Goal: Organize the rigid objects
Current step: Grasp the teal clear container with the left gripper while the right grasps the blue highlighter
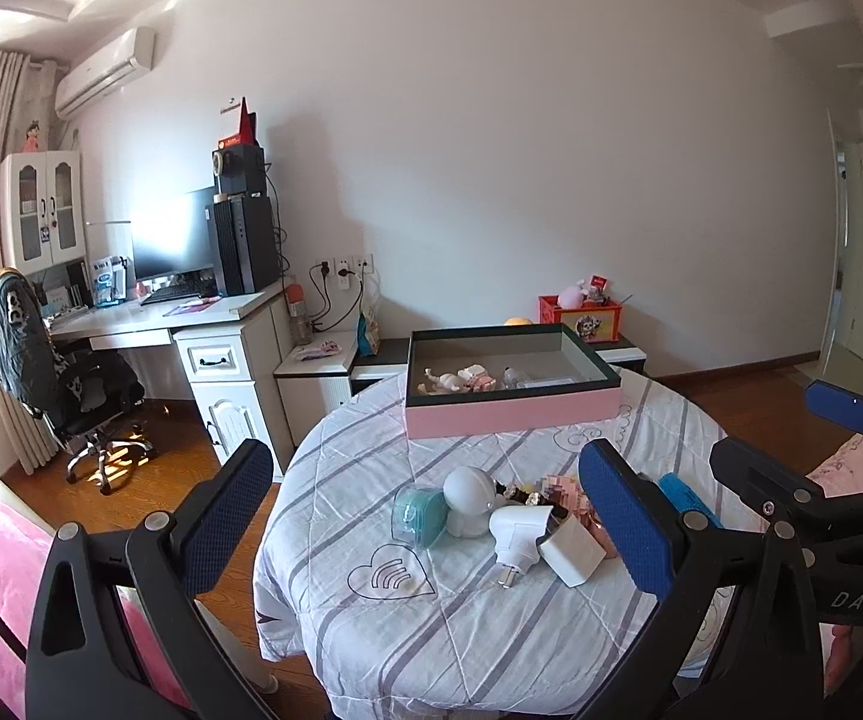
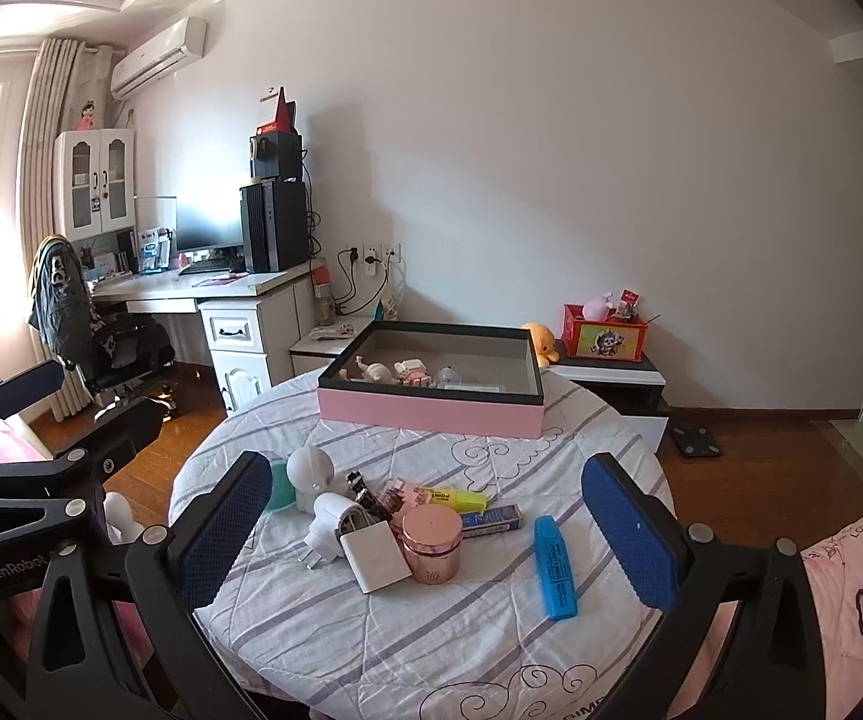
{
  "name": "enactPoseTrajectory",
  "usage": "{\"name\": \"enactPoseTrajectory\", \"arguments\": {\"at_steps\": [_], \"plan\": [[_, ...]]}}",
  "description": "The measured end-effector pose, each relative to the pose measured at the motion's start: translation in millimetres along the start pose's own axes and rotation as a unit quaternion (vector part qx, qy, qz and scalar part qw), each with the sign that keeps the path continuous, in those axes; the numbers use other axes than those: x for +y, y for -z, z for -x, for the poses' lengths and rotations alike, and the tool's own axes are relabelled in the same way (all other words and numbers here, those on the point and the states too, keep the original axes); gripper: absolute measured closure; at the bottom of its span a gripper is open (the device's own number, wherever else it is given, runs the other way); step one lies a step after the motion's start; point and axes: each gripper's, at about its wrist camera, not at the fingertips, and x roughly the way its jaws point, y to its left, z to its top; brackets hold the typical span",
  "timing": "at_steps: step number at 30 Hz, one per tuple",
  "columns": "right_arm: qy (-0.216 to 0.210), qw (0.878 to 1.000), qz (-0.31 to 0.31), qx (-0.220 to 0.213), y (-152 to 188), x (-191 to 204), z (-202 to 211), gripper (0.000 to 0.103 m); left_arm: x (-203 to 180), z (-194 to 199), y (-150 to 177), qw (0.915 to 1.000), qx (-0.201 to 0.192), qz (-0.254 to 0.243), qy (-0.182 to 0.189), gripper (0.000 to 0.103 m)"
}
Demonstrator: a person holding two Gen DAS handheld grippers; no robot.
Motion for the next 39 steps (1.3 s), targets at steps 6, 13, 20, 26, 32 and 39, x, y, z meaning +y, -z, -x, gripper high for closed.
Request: {"name": "enactPoseTrajectory", "arguments": {"at_steps": [6,13,20,26,32,39], "plan": [[0.009,0.999,-0.011,0.038,20.2,-10.6,-25.5,0.0,1.5,-32.2,26.3,0.9987,0.05,-0.002,0.008,0.0],[0.029,0.995,-0.029,0.095,51.3,-38.1,-61.2,0.0,4.4,-78.8,57.5,0.9929,0.119,-0.002,0.007,0.0],[0.049,0.988,-0.048,0.138,75.3,-66.7,-90.1,0.0,11.0,-117.8,74.3,0.9874,0.158,0.006,-0.006,0.0],[0.059,0.982,-0.06,0.168,90.5,-85.2,-115.6,0.0,25.6,-153.9,79.7,0.9836,0.179,0.01,-0.015,0.0],[0.064,0.978,-0.06,0.191,100.2,-95.1,-140.3,0.0,38.0,-190.6,81.6,0.9817,0.187,0.021,-0.032,0.0],[0.076,0.975,-0.059,0.201,100.9,-103.2,-159.4,0.0,29.9,-220.5,79.4,0.982,0.188,0.004,-0.008,0.003]]}}
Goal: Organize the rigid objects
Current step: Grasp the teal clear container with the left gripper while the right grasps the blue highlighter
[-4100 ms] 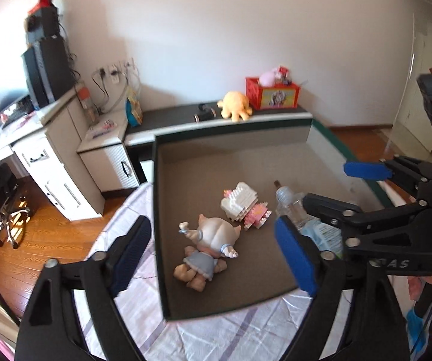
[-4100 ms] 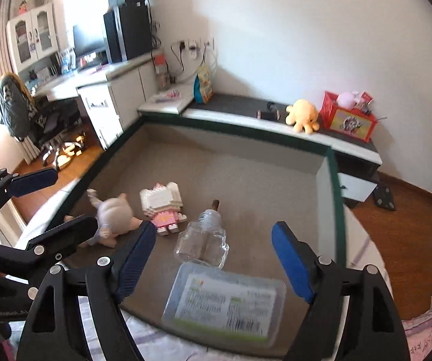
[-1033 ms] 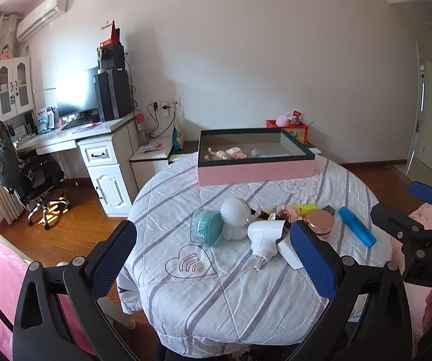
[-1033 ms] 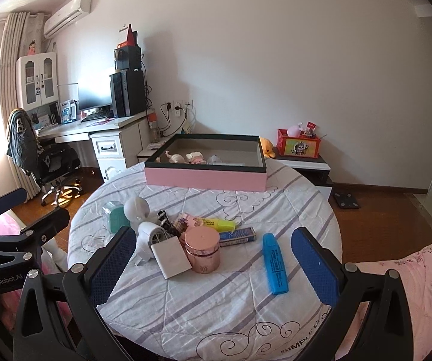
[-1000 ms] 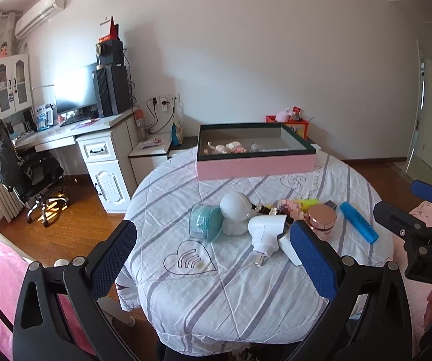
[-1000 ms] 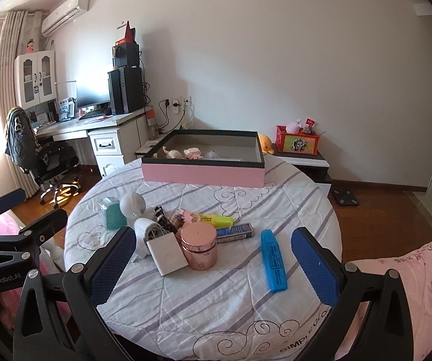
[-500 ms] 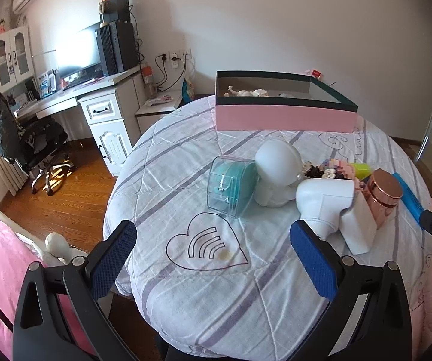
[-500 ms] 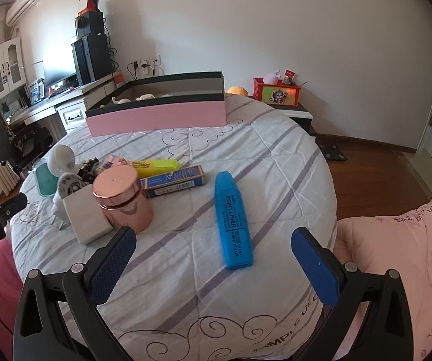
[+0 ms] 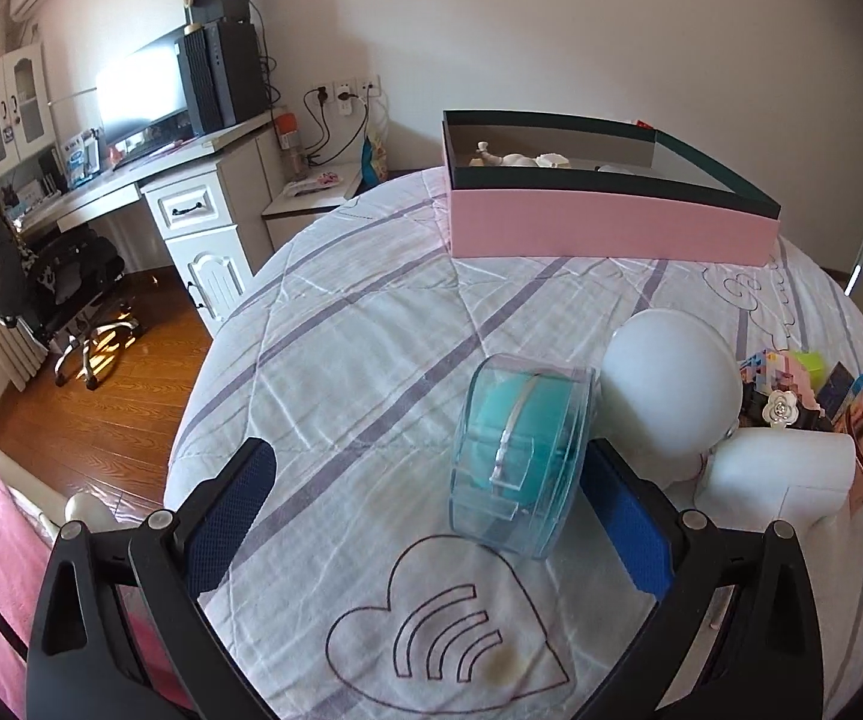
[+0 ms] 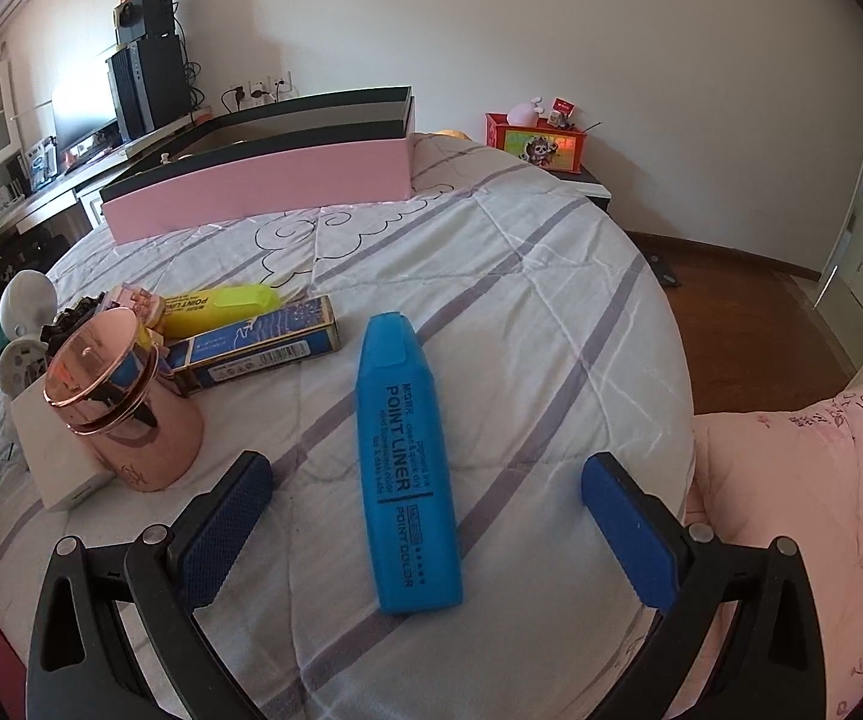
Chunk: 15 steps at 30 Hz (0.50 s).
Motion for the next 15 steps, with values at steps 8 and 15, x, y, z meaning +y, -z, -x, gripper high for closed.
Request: {"name": "enactPoseTrajectory", "arguments": {"at_steps": [8,15], "plan": [[-0.009,0.999,0.037,-0.008,-8.5,2.5,-5.4,0.035,-19.0,-8.1,-0.9,0.9982,0.005,-0.037,0.048,0.066],[-0.038,0.998,0.05,-0.019,-19.5,6.0,-7.4,0.076,-12.3,7.5,0.7,0.998,-0.005,-0.021,0.059,0.066]]}}
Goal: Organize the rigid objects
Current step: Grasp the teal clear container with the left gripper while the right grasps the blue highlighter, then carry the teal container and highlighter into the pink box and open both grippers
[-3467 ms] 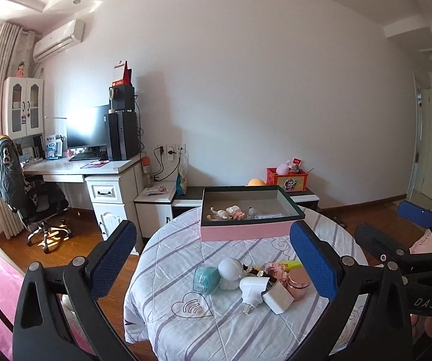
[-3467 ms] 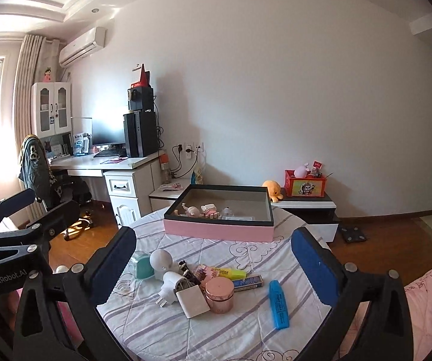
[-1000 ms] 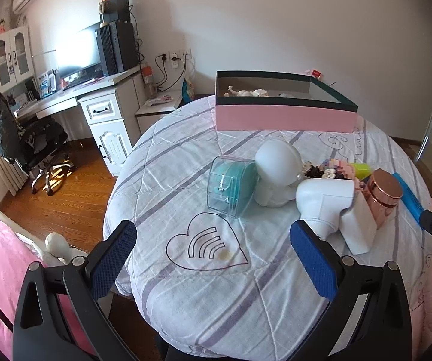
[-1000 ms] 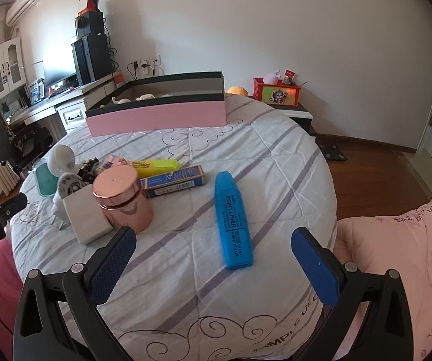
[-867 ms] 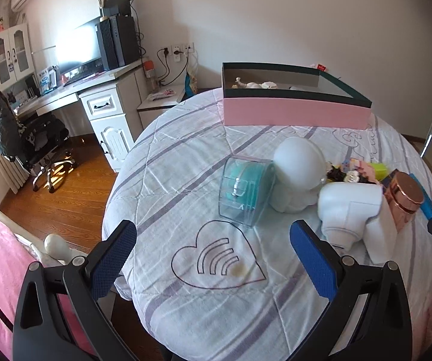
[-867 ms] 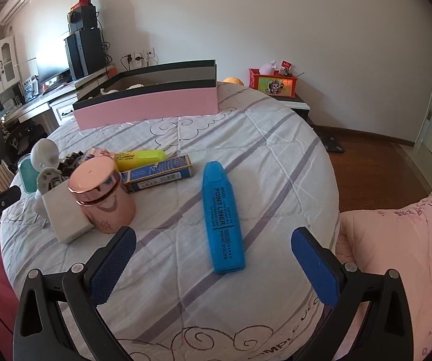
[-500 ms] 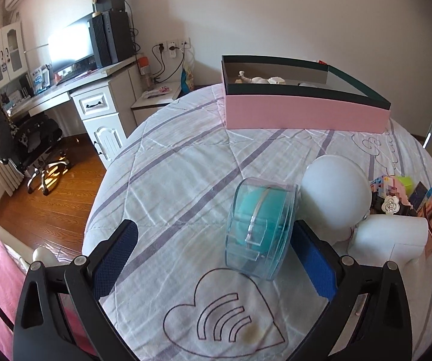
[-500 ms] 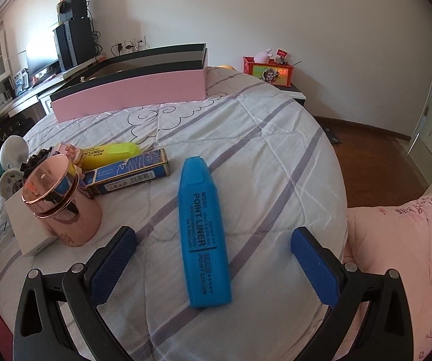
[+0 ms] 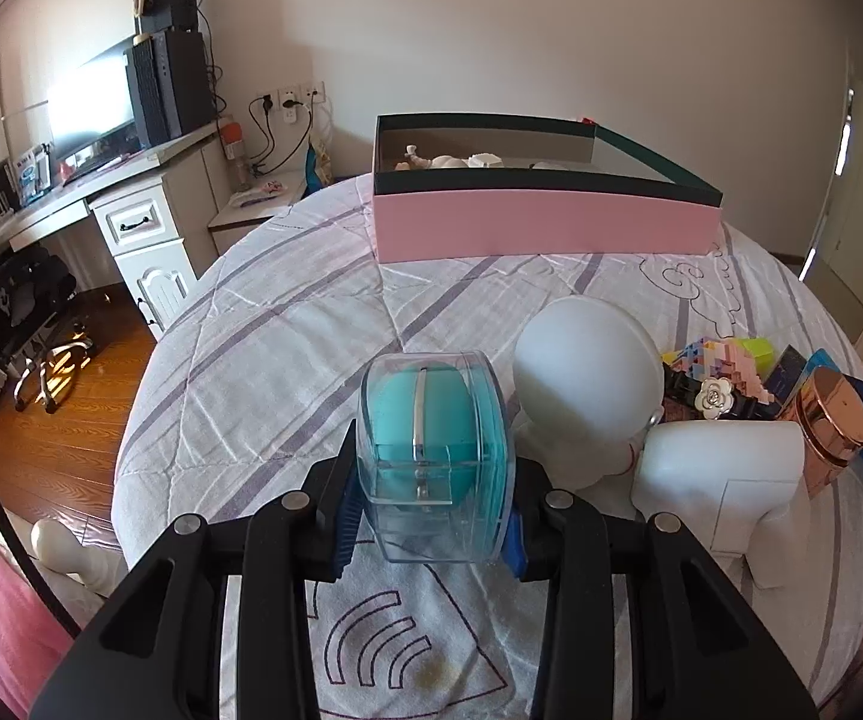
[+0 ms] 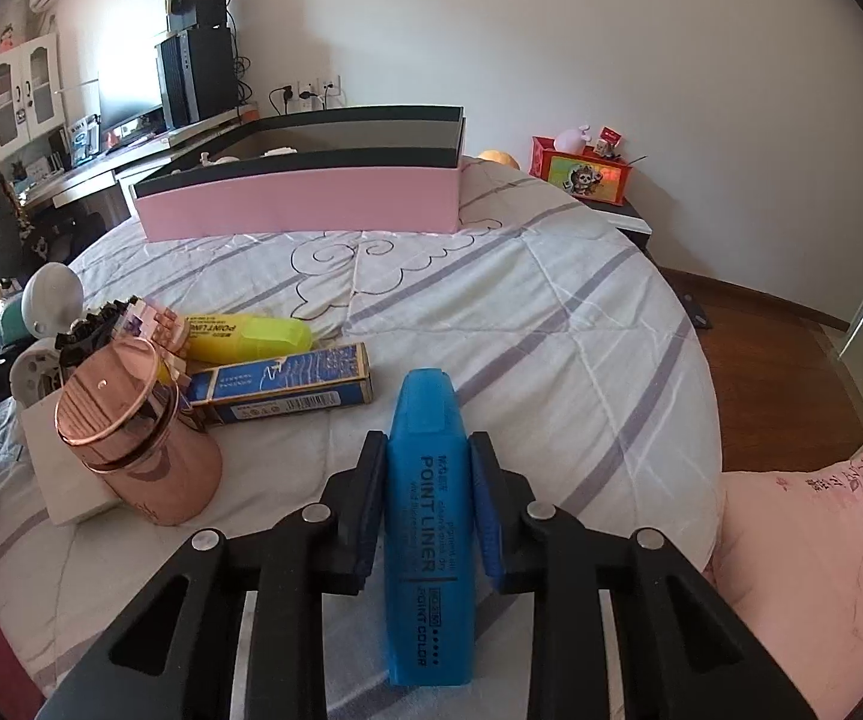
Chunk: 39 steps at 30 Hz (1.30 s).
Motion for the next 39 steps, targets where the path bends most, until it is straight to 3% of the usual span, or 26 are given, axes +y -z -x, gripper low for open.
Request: {"name": "enactPoseTrajectory", "arguments": {"at_steps": [8,18,27,34,39], "plan": [[-0.03,0.999,-0.003,-0.031,-11.9,3.0,11.8,0.076,3.9,27.0,-9.1,0.9996,-0.025,0.007,0.006,0.066],[-0.052,0.995,0.02,-0.083,-57.3,12.0,34.8,0.076,-11.2,52.9,-33.8,0.9975,-0.063,-0.012,0.029,0.066],[-0.08,0.988,0.046,-0.123,-106.0,29.4,43.4,0.076,-32.4,64.1,-85.0,0.9925,-0.099,-0.049,0.053,0.066],[-0.087,0.985,0.08,-0.129,-165.7,42.2,20.9,0.076,-50.0,34.9,-152.1,0.9882,-0.103,-0.088,0.071,0.066],[-0.095,0.987,0.084,-0.1,-215.3,43.3,-26.3,0.076,-50.1,-25.8,-201.7,0.9892,-0.055,-0.083,0.107,0.066]]}}
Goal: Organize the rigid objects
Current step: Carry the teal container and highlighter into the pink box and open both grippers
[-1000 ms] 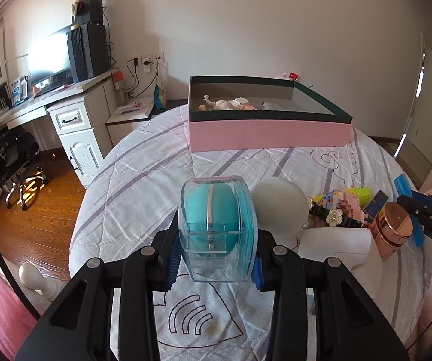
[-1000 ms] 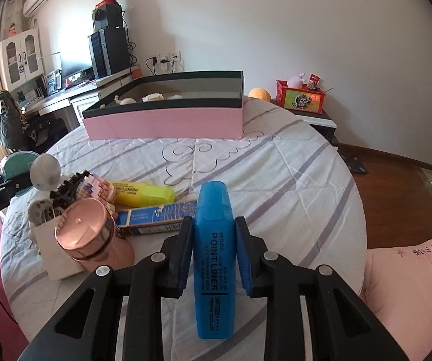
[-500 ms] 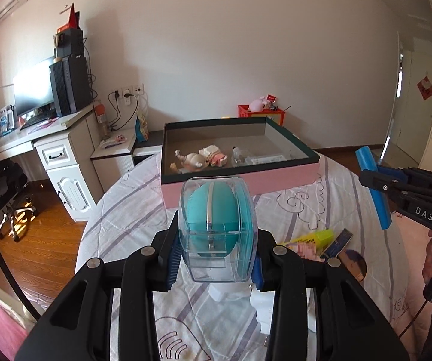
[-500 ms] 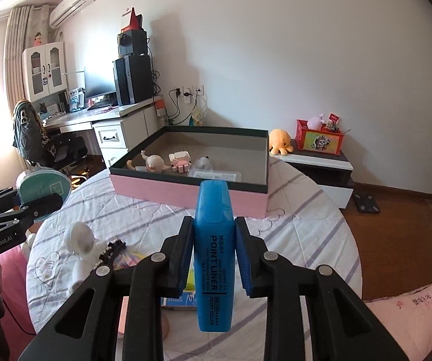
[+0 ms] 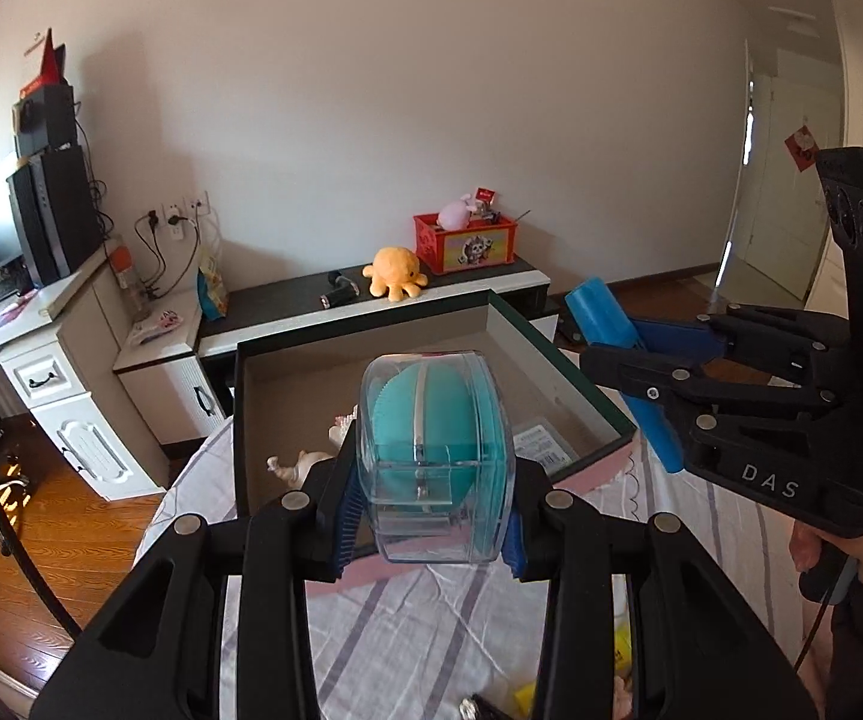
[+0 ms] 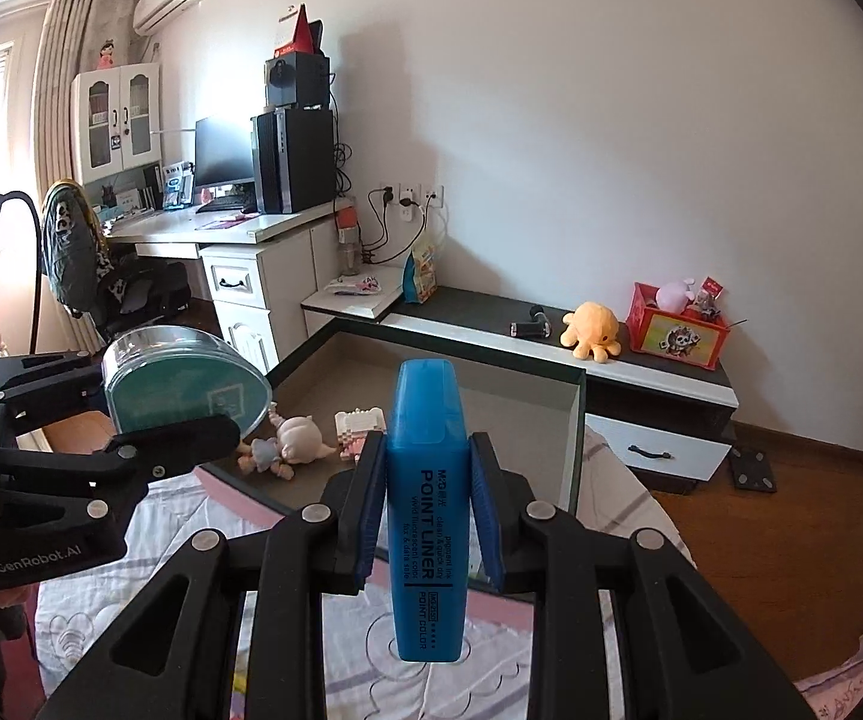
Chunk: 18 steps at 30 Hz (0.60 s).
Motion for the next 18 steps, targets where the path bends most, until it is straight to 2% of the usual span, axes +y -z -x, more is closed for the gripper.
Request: {"name": "enactPoseTrajectory", "arguments": {"at_steps": [2,5,9,15,18], "plan": [[0.0,1.0,0.002,0.019,-10.1,-5.4,-28.8,0.076,14.5,-28.5,-12.2,0.9996,0.022,0.016,0.002,0.066],[-0.002,0.999,-0.002,0.054,-15.3,-14.4,-70.7,0.076,33.1,-71.9,-23.8,0.998,0.053,0.023,-0.026,0.066],[-0.002,0.995,-0.011,0.098,-12.4,-25.9,-121.6,0.076,54.4,-123.1,-23.0,0.9934,0.098,0.03,-0.053,0.066],[0.013,0.989,-0.002,0.146,-2.7,-27.7,-169.1,0.075,66.7,-158.7,-6.4,0.9876,0.127,0.032,-0.087,0.065],[0.015,0.987,-0.007,0.161,-1.1,-32.2,-175.4,0.075,68.3,-162.0,0.6,0.9851,0.135,0.038,-0.1,0.063]]}}
